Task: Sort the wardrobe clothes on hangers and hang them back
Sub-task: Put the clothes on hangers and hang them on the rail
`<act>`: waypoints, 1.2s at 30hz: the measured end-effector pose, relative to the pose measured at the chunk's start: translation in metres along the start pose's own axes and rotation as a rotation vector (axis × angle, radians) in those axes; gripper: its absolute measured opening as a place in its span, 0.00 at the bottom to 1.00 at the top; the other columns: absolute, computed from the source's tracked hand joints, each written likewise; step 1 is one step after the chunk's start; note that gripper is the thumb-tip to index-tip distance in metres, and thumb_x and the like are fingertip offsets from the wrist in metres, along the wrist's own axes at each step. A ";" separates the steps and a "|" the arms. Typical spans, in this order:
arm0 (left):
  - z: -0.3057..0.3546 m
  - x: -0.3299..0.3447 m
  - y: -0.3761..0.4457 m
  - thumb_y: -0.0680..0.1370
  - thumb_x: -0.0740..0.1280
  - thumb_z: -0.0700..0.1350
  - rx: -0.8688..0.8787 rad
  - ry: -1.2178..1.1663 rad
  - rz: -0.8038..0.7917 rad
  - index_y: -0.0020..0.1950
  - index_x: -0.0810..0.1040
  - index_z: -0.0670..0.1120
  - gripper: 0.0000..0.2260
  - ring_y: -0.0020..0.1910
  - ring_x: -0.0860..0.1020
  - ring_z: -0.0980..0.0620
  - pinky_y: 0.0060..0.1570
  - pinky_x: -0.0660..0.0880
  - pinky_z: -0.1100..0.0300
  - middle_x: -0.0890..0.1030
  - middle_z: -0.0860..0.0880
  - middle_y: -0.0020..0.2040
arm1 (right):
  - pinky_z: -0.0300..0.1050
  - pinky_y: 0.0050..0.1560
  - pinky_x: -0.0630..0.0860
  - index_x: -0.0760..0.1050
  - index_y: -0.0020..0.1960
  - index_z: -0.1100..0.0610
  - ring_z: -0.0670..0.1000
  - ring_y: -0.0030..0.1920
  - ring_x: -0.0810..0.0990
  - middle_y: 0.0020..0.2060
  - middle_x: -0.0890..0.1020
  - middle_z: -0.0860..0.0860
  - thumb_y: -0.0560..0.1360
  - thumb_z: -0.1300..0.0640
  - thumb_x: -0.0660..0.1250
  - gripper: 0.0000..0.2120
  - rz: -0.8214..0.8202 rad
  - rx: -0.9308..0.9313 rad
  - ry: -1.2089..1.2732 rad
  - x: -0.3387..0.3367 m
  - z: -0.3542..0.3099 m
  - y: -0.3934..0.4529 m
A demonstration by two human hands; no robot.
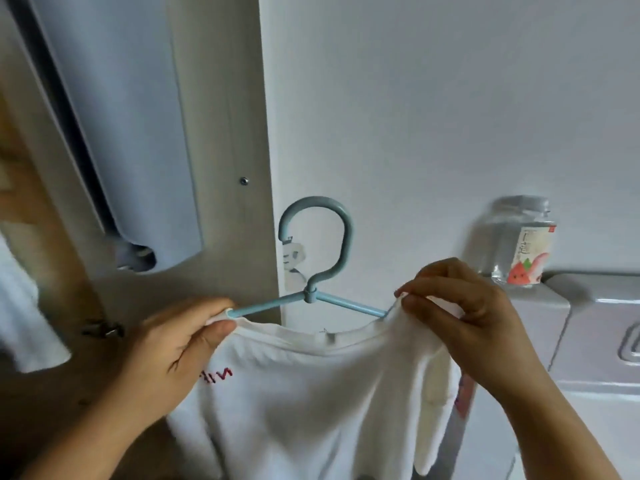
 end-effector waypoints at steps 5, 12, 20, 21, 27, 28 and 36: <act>0.011 -0.059 -0.005 0.77 0.54 0.65 -0.052 0.133 0.157 0.53 0.74 0.52 0.19 0.47 0.73 0.76 0.47 0.65 0.82 0.73 0.77 0.48 | 0.27 0.36 0.68 0.82 0.43 0.42 0.42 0.38 0.78 0.37 0.81 0.42 0.70 0.53 0.68 0.07 0.006 -0.129 0.108 0.032 -0.037 0.024; 0.023 -0.132 -0.023 0.74 0.58 0.63 -0.190 0.352 0.314 0.51 0.81 0.46 0.24 0.47 0.77 0.65 0.45 0.71 0.72 0.80 0.62 0.43 | 0.38 0.34 0.70 0.76 0.49 0.46 0.45 0.32 0.76 0.35 0.79 0.41 0.74 0.41 0.58 0.13 -0.063 -0.432 -0.078 0.078 -0.100 0.019; 0.038 -0.214 -0.023 0.75 0.60 0.57 -0.338 0.282 0.140 0.42 0.80 0.59 0.10 0.46 0.78 0.59 0.47 0.69 0.73 0.79 0.56 0.44 | 0.37 0.27 0.70 0.77 0.45 0.47 0.49 0.32 0.76 0.32 0.80 0.45 0.73 0.45 0.57 0.12 0.003 -0.595 0.051 0.108 -0.164 0.034; 0.036 -0.229 -0.026 0.75 0.61 0.56 -0.375 0.282 0.138 0.42 0.81 0.60 0.09 0.46 0.78 0.59 0.48 0.69 0.72 0.79 0.56 0.44 | 0.32 0.29 0.67 0.77 0.45 0.46 0.48 0.33 0.76 0.32 0.80 0.44 0.73 0.44 0.56 0.12 -0.015 -0.605 0.071 0.113 -0.174 0.038; 0.042 -0.292 -0.037 0.75 0.67 0.54 -0.396 0.540 0.403 0.56 0.78 0.55 0.11 0.54 0.74 0.63 0.52 0.66 0.76 0.76 0.58 0.53 | 0.35 0.28 0.67 0.77 0.45 0.44 0.53 0.30 0.78 0.29 0.77 0.42 0.72 0.43 0.58 0.11 -0.047 -0.588 0.184 0.143 -0.210 0.059; 0.049 -0.304 -0.043 0.75 0.66 0.56 -0.337 0.601 0.503 0.53 0.79 0.55 0.10 0.51 0.75 0.61 0.51 0.67 0.74 0.77 0.57 0.49 | 0.36 0.27 0.66 0.79 0.44 0.45 0.55 0.29 0.78 0.29 0.78 0.45 0.74 0.45 0.61 0.08 -0.027 -0.581 0.186 0.147 -0.217 0.060; 0.008 -0.355 -0.094 0.73 0.59 0.62 -0.390 0.543 0.710 0.52 0.76 0.56 0.15 0.43 0.79 0.58 0.41 0.74 0.63 0.80 0.58 0.46 | 0.45 0.32 0.67 0.79 0.44 0.47 0.57 0.31 0.73 0.28 0.72 0.46 0.72 0.49 0.66 0.05 -0.064 -0.526 0.296 0.198 -0.261 0.084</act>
Point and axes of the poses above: each hand's wrist, its own y-axis towards the middle knuckle, its own x-axis out of the palm, z = x × y, the point moved 9 cm from there along y, towards the middle knuckle
